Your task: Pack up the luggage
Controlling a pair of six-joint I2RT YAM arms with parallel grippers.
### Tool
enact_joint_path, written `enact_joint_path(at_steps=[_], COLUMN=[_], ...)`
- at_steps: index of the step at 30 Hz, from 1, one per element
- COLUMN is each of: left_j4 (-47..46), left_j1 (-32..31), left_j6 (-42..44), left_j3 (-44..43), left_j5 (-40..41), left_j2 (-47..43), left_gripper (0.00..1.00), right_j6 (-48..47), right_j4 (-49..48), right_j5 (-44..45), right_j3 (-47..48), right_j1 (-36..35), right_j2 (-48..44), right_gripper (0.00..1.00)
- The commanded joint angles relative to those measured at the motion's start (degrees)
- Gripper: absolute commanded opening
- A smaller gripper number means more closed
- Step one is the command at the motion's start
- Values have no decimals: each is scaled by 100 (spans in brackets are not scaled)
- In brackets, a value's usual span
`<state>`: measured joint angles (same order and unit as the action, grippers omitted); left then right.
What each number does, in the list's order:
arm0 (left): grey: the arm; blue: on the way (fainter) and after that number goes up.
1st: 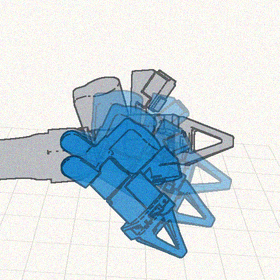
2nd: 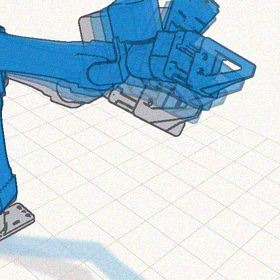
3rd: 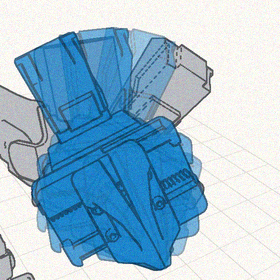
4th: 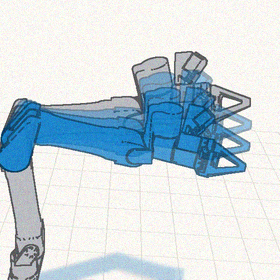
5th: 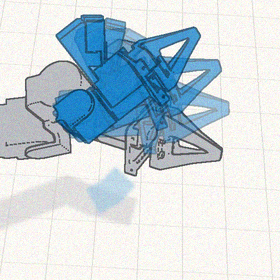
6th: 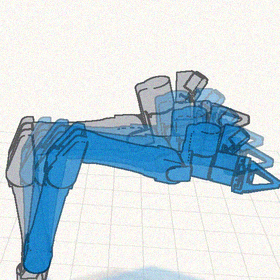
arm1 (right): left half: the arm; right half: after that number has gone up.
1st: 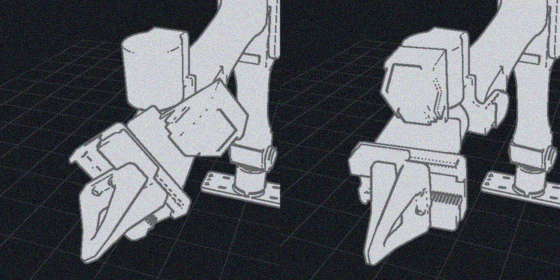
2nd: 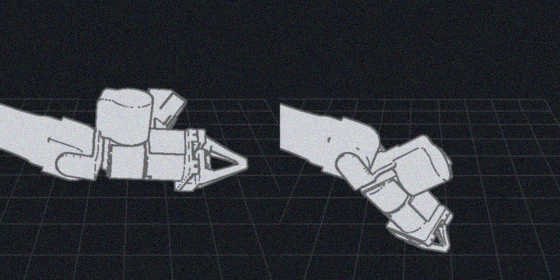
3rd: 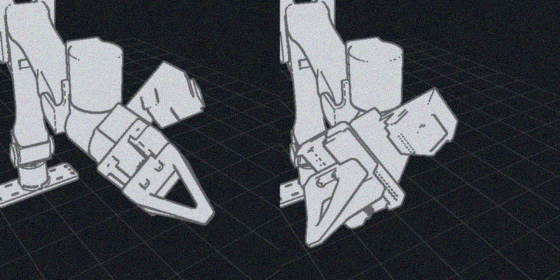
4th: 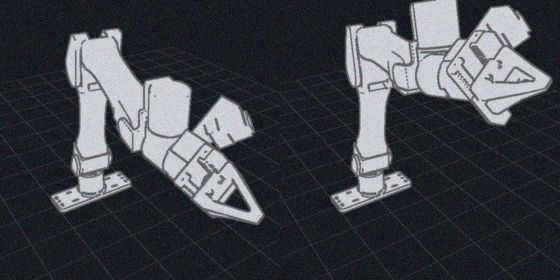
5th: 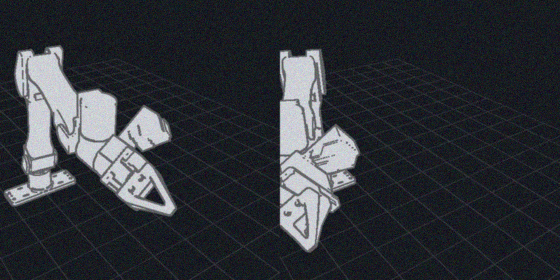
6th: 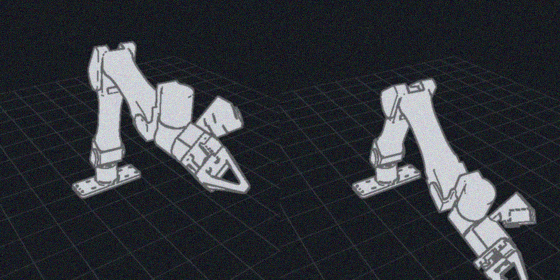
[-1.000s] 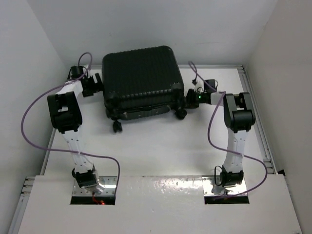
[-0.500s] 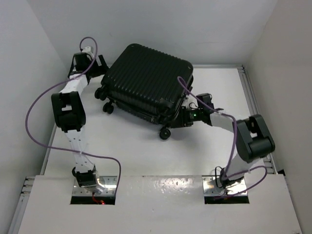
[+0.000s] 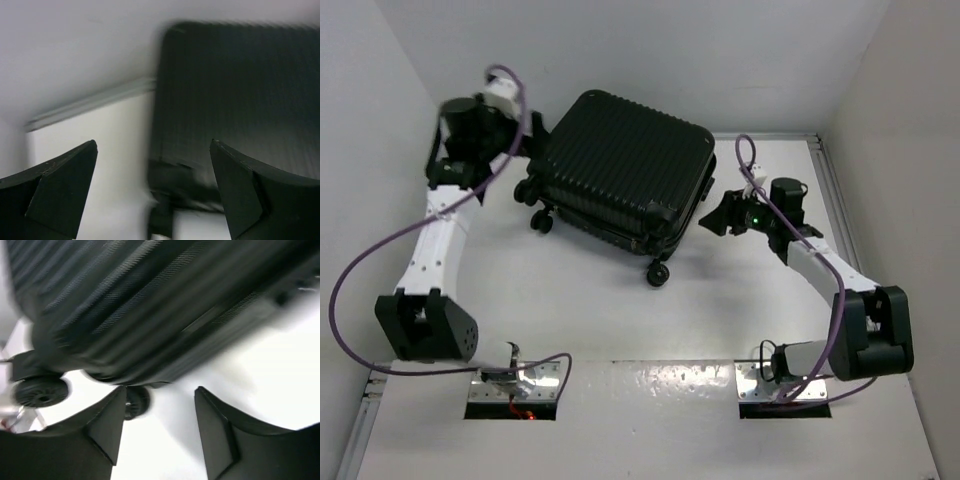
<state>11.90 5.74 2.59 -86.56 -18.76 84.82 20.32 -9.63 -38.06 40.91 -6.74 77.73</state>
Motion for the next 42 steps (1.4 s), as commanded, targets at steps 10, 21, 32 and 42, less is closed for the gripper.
enact_joint_path(at_steps=[10,21,32,42], left_j4=[1764,584,1122,667], left_j1=[-2279,-1743,-793,462], left_j6=[-91,-488,-312,-47], left_j3=[1990,2805,2012,2091], left_j5=[146,2086,2517,1323], left_j2=[-1493,-2393,-1565,-1065], left_gripper=[100,100,100,100], right_j6=[-108,-467,-1627,544], right_j4=[3,1093,66,1017], right_j5=[335,739,4117,4466], right_j3=[-329,-4,-1427,-961], right_j1=[-518,-917,-3112,-4141], right_j2=[-961,-1173,-2764,-1675], right_gripper=[60,75,57,30])
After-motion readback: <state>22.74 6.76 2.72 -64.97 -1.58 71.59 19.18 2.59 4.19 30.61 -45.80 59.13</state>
